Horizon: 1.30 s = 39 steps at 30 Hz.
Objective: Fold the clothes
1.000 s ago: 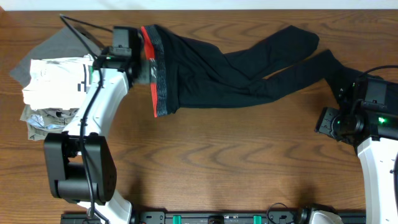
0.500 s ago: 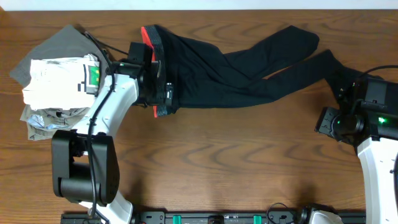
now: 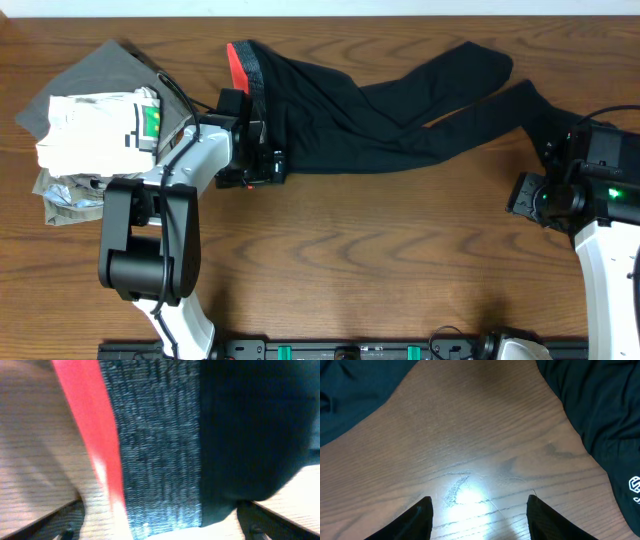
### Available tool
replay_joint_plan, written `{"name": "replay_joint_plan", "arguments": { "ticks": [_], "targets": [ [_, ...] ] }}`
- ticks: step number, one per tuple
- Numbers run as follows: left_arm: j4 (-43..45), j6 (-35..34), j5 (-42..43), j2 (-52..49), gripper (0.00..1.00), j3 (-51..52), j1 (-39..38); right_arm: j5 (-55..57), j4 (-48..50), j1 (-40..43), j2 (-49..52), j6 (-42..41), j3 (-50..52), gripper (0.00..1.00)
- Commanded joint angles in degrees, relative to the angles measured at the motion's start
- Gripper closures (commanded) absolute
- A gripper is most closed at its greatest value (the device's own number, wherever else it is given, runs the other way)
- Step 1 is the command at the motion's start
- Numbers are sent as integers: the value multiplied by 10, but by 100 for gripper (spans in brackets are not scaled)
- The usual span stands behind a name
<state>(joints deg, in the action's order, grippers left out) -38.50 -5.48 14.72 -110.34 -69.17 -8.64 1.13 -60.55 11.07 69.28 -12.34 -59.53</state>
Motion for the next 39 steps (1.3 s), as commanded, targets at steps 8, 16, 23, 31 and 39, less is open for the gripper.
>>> {"name": "replay_joint_plan", "arguments": {
  "ticks": [8,16,23,31,39],
  "targets": [
    [-26,-8,61,-24,94,10,10,6,-1,6,0,8,-4,41],
    [-137,-59,-126,74,94,2,61,2,7,6,0,9,-4,37],
    [-191,-97,-137,156,94,2,83,-40,46,6,16,33,-4,35],
    [-244,-97,-139,159,94,5,83,-48,151,6,106,32,-4,36],
    [-227,-97,-139,159,94,5,83,-26,306,7,249,32,-4,35]
  ]
}}
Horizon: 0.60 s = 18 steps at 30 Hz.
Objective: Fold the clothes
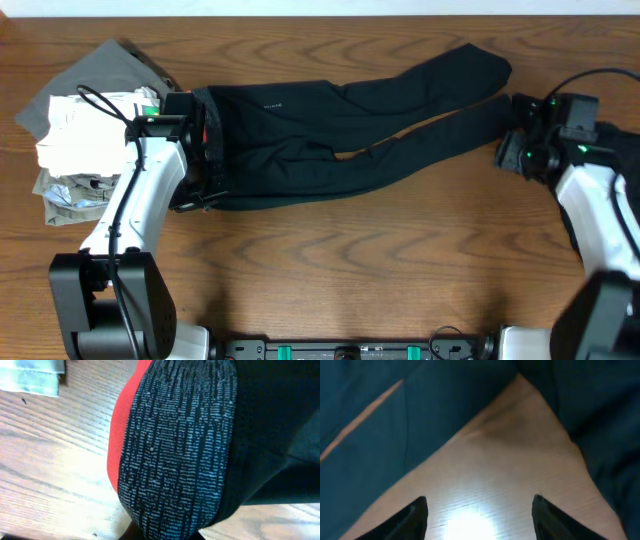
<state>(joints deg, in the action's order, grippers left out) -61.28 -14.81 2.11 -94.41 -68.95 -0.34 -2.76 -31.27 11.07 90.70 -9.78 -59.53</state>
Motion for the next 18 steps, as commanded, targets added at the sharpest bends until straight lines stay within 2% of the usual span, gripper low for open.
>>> {"name": "replay_joint_plan", "arguments": {
  "ticks": [1,3,10,15,18],
  "targets": [
    [1,-3,-13,0,94,3,0,16,21,7,54,7,-4,35],
    [3,-3,-13,0,93,3,0,31,22,12,85,6,-4,39],
    [11,-3,-13,0,94,3,0,89,46,61,158,4,-4,62],
    [14,-3,-13,0,94,3,0,93,100,104,174,24,-4,63],
    [14,-3,-13,0,94,3,0,134,130,131,174,36,-4,62]
  ]
}}
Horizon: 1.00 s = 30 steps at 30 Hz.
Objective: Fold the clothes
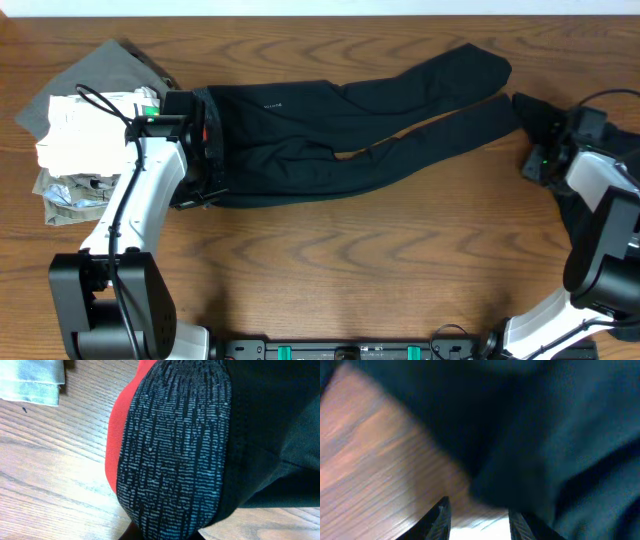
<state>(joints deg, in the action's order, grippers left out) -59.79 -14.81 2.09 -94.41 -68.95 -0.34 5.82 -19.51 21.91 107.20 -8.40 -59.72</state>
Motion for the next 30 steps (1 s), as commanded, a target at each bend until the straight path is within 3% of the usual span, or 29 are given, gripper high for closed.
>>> {"name": "replay_joint_plan", "arguments": {
  "ticks": [1,7,11,20,26,30],
  "targets": [
    [-1,-3,-13,0,94,3,0,65,20,32,9,23,-2,61],
    [-1,-3,-13,0,94,3,0,163,36,101,9,-8,-2,58],
    [-2,-3,-13,0,94,3,0,169,30,143,9,-46,-2,53],
    [-3,-3,-13,0,94,3,0,-75,51,137,4,-30,-21,51],
    [-3,-3,-13,0,94,3,0,-229,49,83,-37,47,-32,53],
    [-3,-3,-13,0,94,3,0,-237,59,47,-66,68,-32,53]
  ]
}}
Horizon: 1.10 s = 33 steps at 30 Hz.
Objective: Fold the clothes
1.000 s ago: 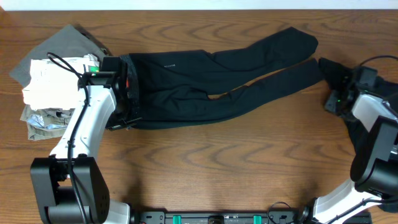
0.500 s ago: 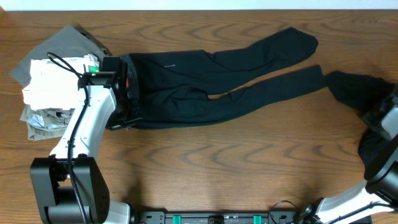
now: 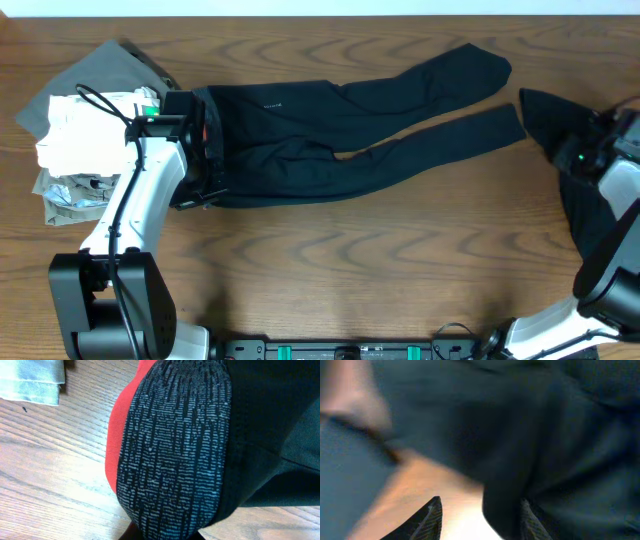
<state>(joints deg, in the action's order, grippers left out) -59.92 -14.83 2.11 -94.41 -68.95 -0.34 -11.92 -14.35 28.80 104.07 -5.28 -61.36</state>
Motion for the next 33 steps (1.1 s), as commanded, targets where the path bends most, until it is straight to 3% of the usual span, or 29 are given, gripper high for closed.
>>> {"name": "replay_joint_plan", "arguments": {
  "ticks": [1,5,10,18,28,33],
  "targets": [
    [-2,-3,-13,0,94,3,0,-52,11,-28,-36,37,-16,53],
    [-2,-3,-13,0,94,3,0,-12,40,-42,-36,37,-16,57],
    [-2,-3,-13,0,94,3,0,25,84,-48,-30,44,-16,76],
    [-2,-3,-13,0,94,3,0,-3,116,-49,30,62,-16,99],
    [-3,-3,-13,0,94,3,0,9,158,-47,134,62,-16,98],
    [-2,-3,-13,0,94,3,0,147,167,-44,147,35,-16,97]
  ]
}}
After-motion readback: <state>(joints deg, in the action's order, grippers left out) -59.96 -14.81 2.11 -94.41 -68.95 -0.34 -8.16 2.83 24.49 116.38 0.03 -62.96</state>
